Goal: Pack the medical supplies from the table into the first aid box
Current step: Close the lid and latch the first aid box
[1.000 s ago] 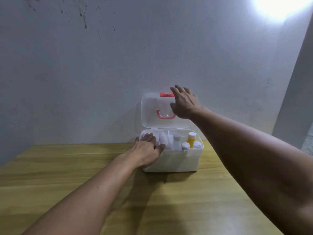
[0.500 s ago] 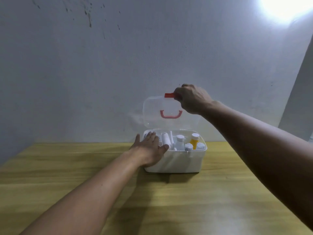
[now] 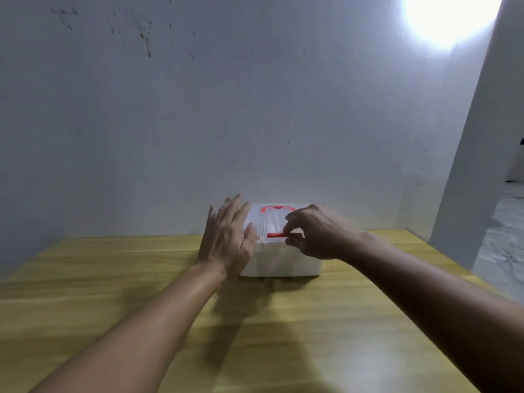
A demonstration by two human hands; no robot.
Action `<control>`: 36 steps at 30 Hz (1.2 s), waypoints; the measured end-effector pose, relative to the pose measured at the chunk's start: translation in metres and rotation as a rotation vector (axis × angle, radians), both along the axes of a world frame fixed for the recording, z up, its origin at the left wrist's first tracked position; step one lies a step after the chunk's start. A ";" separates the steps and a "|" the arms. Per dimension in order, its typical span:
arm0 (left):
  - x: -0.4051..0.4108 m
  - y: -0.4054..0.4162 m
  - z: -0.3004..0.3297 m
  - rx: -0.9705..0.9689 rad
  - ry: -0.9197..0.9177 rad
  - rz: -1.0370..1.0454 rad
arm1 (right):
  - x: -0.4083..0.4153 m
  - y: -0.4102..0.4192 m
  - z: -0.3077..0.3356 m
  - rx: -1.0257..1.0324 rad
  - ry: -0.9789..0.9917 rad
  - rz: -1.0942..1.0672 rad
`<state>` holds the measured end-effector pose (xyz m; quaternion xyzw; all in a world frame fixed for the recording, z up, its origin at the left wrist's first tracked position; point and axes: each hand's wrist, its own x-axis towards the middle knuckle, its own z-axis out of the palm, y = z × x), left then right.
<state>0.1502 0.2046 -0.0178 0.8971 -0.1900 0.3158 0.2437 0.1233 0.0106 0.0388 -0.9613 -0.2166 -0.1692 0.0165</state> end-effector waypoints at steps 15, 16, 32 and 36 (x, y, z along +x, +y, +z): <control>0.005 -0.008 0.001 0.108 0.084 0.062 | 0.012 -0.020 -0.028 0.086 0.032 -0.160; 0.005 -0.010 0.000 0.112 0.080 0.072 | 0.012 -0.020 -0.028 0.083 0.030 -0.161; 0.004 -0.012 -0.004 0.116 -0.009 0.091 | 0.011 -0.020 -0.032 0.044 -0.011 -0.171; 0.003 -0.013 -0.001 0.119 0.021 0.099 | 0.015 -0.020 -0.031 0.051 0.009 -0.167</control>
